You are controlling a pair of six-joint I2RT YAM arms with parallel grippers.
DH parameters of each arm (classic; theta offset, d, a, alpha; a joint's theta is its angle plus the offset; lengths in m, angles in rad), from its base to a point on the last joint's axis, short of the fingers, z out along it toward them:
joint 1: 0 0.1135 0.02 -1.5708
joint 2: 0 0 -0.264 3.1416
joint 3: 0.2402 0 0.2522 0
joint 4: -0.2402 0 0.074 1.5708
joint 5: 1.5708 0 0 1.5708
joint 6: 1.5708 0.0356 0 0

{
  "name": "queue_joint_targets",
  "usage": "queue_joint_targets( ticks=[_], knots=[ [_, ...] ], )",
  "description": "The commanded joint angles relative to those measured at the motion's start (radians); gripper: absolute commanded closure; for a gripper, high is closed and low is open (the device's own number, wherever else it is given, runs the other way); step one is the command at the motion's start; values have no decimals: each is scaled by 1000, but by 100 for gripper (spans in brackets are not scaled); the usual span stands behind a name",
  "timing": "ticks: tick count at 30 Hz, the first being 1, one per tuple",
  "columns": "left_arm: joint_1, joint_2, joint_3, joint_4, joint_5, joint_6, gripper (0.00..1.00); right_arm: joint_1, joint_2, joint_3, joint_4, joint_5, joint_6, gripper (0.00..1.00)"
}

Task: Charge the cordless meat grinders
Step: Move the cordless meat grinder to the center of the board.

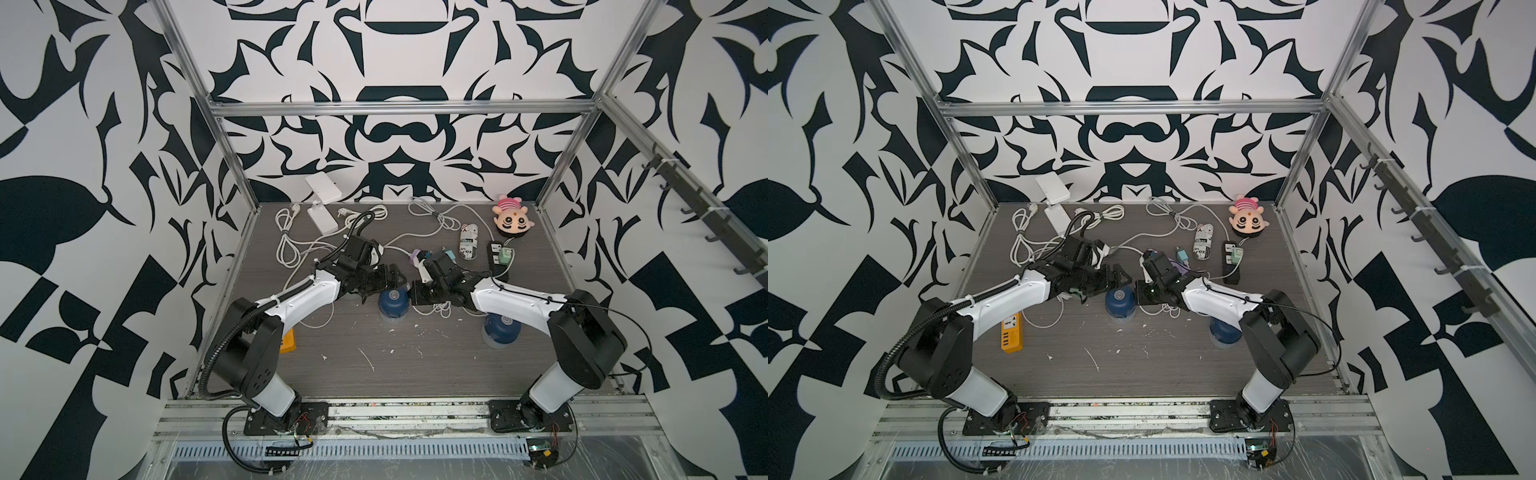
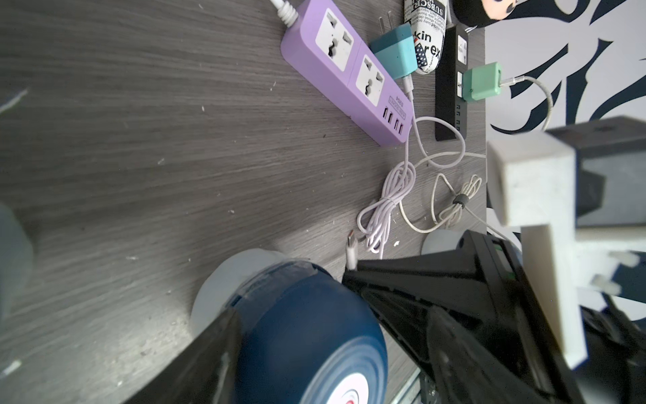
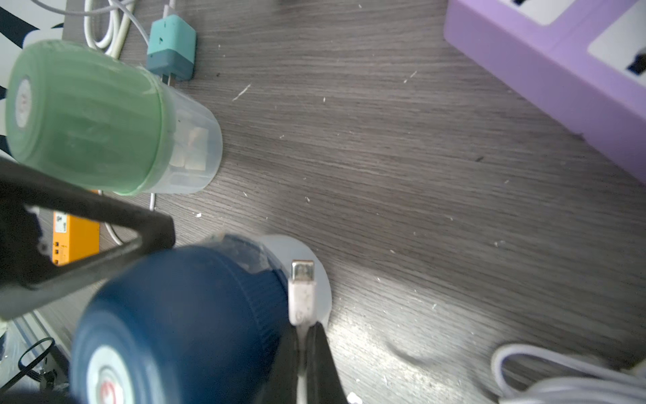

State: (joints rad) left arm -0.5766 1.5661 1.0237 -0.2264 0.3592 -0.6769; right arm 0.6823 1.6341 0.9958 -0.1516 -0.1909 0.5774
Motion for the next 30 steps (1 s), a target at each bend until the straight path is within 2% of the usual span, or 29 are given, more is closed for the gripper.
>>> queue_joint_targets(
  ticks=[1,10,18,23,30],
  knots=[
    [-2,-68,-54,28,20,-53,14,-2,-10,57,-11,17,6,100],
    [-20,-163,-188,138,77,-190,14,-43,-120,-29,-125,112,-24,100],
    [-78,-273,-301,178,54,-276,14,-8,-241,-178,-149,99,11,100],
    [-75,-363,-297,55,-79,-223,10,51,-260,-217,-117,105,55,100],
    [-9,-244,-165,-20,-94,-115,6,88,-215,-205,-57,102,121,100]
  ],
)
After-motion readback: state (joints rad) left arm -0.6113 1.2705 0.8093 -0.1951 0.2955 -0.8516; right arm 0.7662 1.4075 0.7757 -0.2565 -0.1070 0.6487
